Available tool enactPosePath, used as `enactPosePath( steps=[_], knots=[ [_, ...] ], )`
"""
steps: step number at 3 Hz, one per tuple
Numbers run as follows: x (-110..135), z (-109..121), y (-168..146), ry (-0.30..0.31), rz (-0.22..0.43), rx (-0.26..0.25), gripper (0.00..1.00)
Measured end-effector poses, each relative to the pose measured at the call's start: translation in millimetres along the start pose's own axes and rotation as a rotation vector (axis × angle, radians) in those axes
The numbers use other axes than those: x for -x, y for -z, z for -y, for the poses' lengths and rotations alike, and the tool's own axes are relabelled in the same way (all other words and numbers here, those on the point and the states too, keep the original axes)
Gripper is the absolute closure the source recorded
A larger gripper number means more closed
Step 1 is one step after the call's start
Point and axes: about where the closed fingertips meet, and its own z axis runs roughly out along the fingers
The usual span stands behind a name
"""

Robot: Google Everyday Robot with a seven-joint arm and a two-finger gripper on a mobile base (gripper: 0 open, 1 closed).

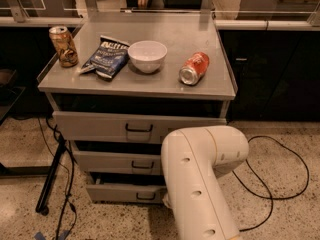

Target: Close bottom drawer

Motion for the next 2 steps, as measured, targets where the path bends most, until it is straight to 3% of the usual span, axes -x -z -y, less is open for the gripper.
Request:
enactPosePath(
  steps=[1,2],
  knots=[
    [0.0,0.0,0.0,0.0,0.0,0.0,0.12],
    [0.0,0.0,0.0,0.0,0.0,0.0,0.0]
  ],
)
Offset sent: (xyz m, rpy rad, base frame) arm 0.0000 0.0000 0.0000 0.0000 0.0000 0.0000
